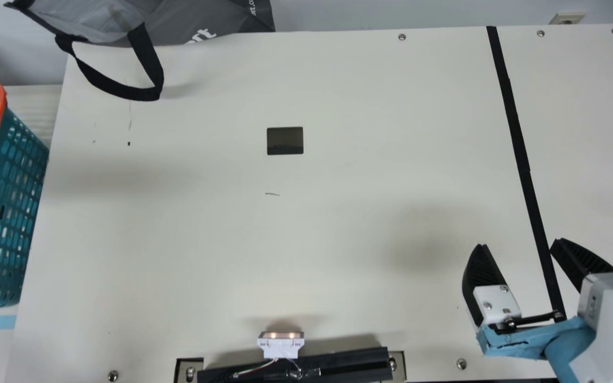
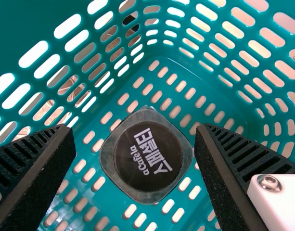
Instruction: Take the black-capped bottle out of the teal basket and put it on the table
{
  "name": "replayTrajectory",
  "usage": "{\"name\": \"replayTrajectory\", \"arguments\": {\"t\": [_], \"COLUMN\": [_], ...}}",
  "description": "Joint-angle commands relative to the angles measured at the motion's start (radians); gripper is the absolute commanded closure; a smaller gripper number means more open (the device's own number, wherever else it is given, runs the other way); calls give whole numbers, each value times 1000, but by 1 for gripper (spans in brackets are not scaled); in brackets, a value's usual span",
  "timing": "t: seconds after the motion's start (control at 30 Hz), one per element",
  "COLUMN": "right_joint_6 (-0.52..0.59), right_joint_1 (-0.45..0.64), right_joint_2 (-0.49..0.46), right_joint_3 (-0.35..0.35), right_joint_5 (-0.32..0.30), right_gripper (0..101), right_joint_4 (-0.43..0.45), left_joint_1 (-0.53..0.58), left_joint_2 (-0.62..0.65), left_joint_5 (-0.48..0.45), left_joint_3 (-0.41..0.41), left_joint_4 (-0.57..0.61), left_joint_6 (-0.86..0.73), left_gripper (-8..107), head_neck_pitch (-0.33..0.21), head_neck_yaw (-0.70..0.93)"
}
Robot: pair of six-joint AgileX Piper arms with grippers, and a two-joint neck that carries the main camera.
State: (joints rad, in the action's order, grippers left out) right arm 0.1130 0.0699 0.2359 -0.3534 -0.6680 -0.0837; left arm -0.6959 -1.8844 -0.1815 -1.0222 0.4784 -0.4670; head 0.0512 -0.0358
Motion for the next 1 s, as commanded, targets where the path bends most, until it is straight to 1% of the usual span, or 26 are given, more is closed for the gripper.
{"name": "replayTrajectory", "arguments": {"t": [0.0, 0.17, 0.2, 0.23, 0.27, 0.3, 0.33, 0.73, 0.97], "right_joint_6": [0, 0, 0, 0, 0, 0, 0, 0, 0], "right_joint_1": [0, 0, 0, 0, 0, 0, 0, 0, 0], "right_joint_2": [0, 0, 0, 0, 0, 0, 0, 0, 0], "right_joint_3": [0, 0, 0, 0, 0, 0, 0, 0, 0], "right_joint_5": [0, 0, 1, 1, 1, 1, 1, 1, 1], "right_gripper": [11, 11, 11, 11, 11, 11, 11, 11, 11], "right_joint_4": [0, 0, 0, 0, 0, 0, 0, 0, 0], "left_joint_1": [-1, -4, -4, -5, -5, -5, -4, 8, 14], "left_joint_2": [-6, -21, -23, -25, -27, -28, -28, -21, -2], "left_joint_5": [-2, -6, -6, -7, -8, -9, -10, -20, -29], "left_joint_3": [-9, -27, -30, -32, -34, -36, -36, -25, -24], "left_joint_4": [8, 25, 29, 32, 33, 35, 38, 59, 46], "left_joint_6": [-8, -30, -34, -37, -38, -41, -43, -63, -62], "left_gripper": [-8, -8, 8, 46, 61, 84, 98, 99, 99], "head_neck_pitch": [-4, -4, -4, -4, -4, -4, -4, -4, -4], "head_neck_yaw": [8, 8, 8, 8, 8, 8, 8, 8, 8]}}
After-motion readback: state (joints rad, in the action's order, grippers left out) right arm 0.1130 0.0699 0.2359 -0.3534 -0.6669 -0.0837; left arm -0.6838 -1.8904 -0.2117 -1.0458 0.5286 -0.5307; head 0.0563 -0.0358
